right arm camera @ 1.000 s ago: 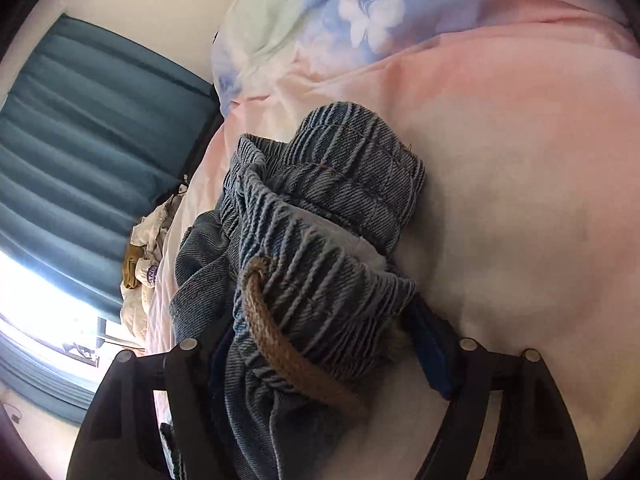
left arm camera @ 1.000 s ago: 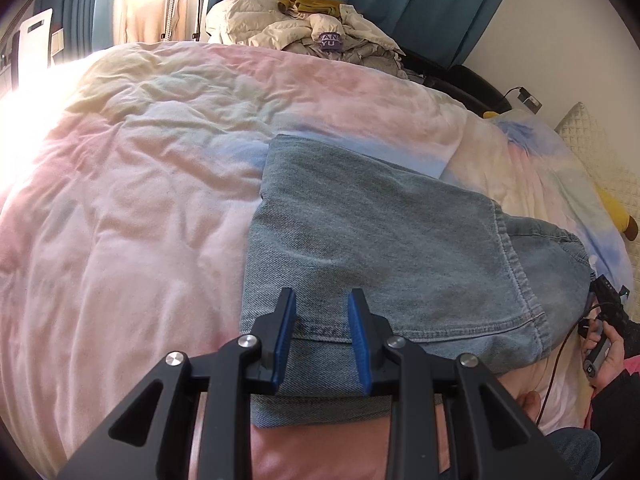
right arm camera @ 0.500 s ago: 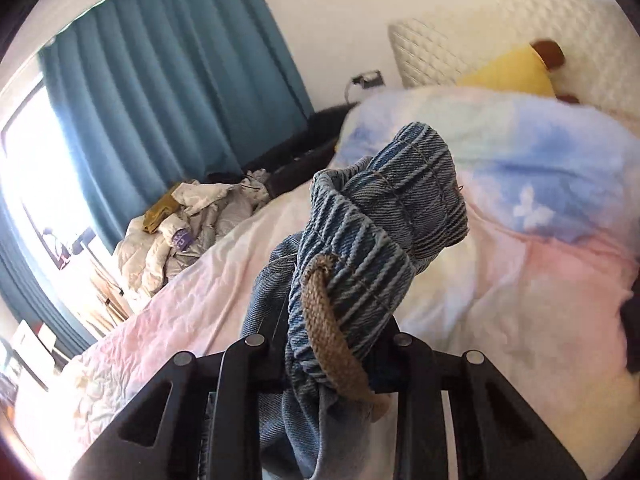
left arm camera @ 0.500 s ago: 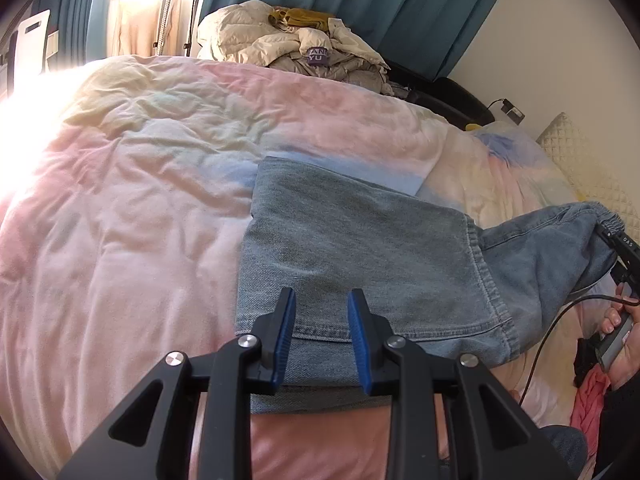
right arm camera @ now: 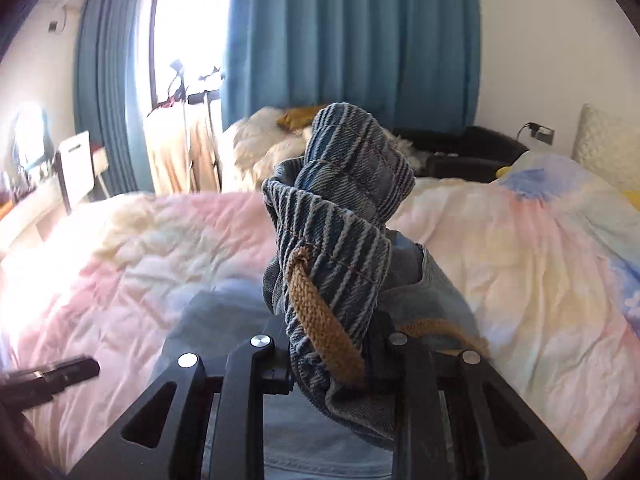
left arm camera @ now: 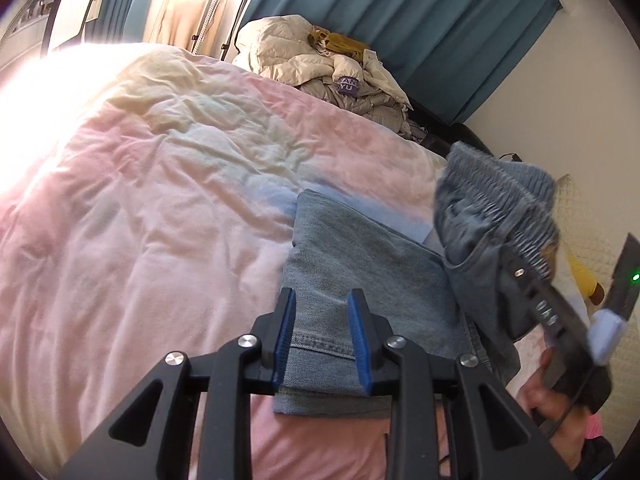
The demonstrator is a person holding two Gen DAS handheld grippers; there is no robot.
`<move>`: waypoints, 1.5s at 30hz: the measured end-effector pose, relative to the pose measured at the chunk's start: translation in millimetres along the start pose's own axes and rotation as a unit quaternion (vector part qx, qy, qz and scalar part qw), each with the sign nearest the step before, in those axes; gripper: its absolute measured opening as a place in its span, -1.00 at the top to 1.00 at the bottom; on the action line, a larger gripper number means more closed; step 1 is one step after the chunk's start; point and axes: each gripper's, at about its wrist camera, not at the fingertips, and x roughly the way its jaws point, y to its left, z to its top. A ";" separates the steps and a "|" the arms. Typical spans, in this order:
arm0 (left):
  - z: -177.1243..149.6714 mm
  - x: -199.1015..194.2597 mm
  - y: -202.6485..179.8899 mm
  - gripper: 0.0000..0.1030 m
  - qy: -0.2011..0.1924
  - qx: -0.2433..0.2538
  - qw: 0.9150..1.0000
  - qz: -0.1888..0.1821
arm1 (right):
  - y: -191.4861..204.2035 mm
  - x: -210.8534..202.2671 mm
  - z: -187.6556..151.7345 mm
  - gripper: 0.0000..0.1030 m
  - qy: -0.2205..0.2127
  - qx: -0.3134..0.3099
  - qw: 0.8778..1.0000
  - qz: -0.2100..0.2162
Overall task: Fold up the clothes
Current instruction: 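Lift the waistband with the right tool and fold it over the jeans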
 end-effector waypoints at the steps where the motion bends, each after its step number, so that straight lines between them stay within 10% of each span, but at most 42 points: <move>1: 1.1 -0.6 3.0 0.47 0.000 -0.005 1.000 -0.002 | 19.1 10.0 -10.9 0.58 0.020 -0.027 0.999 -0.004; 6: 6.4 -6.7 15.6 0.47 -0.007 -0.028 1.000 -0.010 | 76.3 25.6 -49.5 0.57 0.032 -0.152 0.987 -0.042; 16: 19.8 -20.8 39.3 0.47 -0.040 -0.065 0.997 -0.011 | 116.4 2.9 -57.7 0.54 -0.015 -0.164 0.986 0.014; 21: 19.8 -8.2 52.1 0.47 -0.022 -0.086 0.996 -0.008 | 130.0 17.5 -73.1 0.06 0.011 -0.179 0.983 0.046; 23: 19.8 -4.1 53.0 0.47 -0.017 -0.088 0.996 -0.008 | 128.2 11.9 -73.4 -0.42 0.020 -0.165 0.983 0.079; 35: 26.4 5.2 32.8 0.47 -0.019 -0.046 0.999 -0.020 | 49.3 -28.6 -40.5 -0.41 0.017 0.041 0.982 0.182; 45: 50.8 18.6 -11.5 0.47 0.001 0.076 0.996 -0.040 | 18.8 52.3 21.8 -0.30 0.058 0.119 0.974 0.186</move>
